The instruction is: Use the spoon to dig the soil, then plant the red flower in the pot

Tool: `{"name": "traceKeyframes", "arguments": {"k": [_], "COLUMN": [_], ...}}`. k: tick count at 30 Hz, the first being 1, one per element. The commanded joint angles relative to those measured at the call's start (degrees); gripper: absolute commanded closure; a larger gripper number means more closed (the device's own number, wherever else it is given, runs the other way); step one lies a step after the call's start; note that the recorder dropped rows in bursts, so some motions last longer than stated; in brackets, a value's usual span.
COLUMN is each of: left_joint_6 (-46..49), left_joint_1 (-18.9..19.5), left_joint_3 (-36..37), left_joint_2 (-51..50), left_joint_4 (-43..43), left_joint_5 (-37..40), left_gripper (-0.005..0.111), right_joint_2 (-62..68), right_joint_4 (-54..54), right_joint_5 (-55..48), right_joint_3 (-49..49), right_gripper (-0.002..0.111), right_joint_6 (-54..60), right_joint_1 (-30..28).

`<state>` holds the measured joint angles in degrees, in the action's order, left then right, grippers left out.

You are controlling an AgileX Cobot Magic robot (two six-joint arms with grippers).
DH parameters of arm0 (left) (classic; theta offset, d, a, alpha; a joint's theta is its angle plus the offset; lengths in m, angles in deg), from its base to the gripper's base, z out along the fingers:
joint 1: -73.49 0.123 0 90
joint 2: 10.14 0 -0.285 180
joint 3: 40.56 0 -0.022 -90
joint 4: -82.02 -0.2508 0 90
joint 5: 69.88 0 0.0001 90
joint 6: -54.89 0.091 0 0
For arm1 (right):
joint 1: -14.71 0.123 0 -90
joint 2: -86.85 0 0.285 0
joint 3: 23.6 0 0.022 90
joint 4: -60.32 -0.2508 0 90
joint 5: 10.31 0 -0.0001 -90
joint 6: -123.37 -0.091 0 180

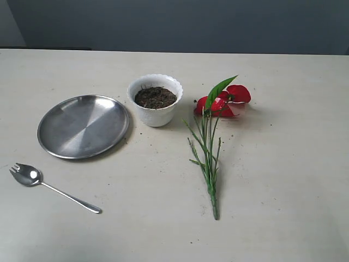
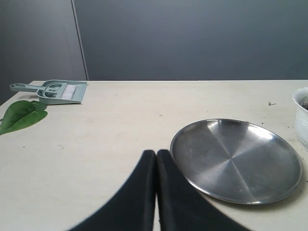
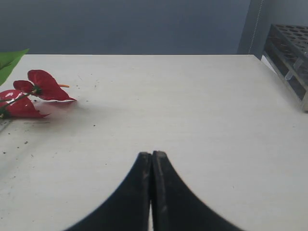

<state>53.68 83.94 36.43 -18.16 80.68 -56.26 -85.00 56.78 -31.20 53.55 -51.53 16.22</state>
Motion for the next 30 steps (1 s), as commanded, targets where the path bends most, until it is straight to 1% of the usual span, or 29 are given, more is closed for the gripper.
{"name": "traceKeyframes", "arguments": {"k": [1, 8, 15, 21, 24, 30], "left_joint_6": [0.10, 0.10, 0.10, -0.31, -0.19, -0.19], "left_joint_1": [-0.32, -0.32, -0.32, -0.32, -0.32, -0.32], "left_joint_3": [0.23, 0.23, 0.23, -1.52, -2.97, -7.04], "left_joint_2": [0.24, 0.24, 0.24, 0.24, 0.24, 0.24], "left_joint_4": [0.27, -1.02, 0.43, 1.90, 1.90, 1.90], "left_joint_5": [0.11, -0.25, -9.13, -9.80, -8.49, 0.36], "left_gripper": [0.107, 0.107, 0.107, 0.107, 0.107, 0.107], "right_joint_2": [-0.37, -0.37, -0.37, -0.37, -0.37, -0.37], "right_joint_4": [0.05, 0.05, 0.05, 0.05, 0.05, 0.05], "right_joint_5": [0.12, 0.12, 0.12, 0.12, 0.12, 0.12], "right_joint_3": [0.07, 0.07, 0.07, 0.07, 0.07, 0.07], "right_gripper": [0.109, 0.109, 0.109, 0.109, 0.109, 0.109], "right_joint_6": [0.27, 0.27, 0.27, 0.27, 0.27, 0.27], "right_joint_1": [-0.12, -0.12, -0.12, -0.12, -0.12, -0.12]}}
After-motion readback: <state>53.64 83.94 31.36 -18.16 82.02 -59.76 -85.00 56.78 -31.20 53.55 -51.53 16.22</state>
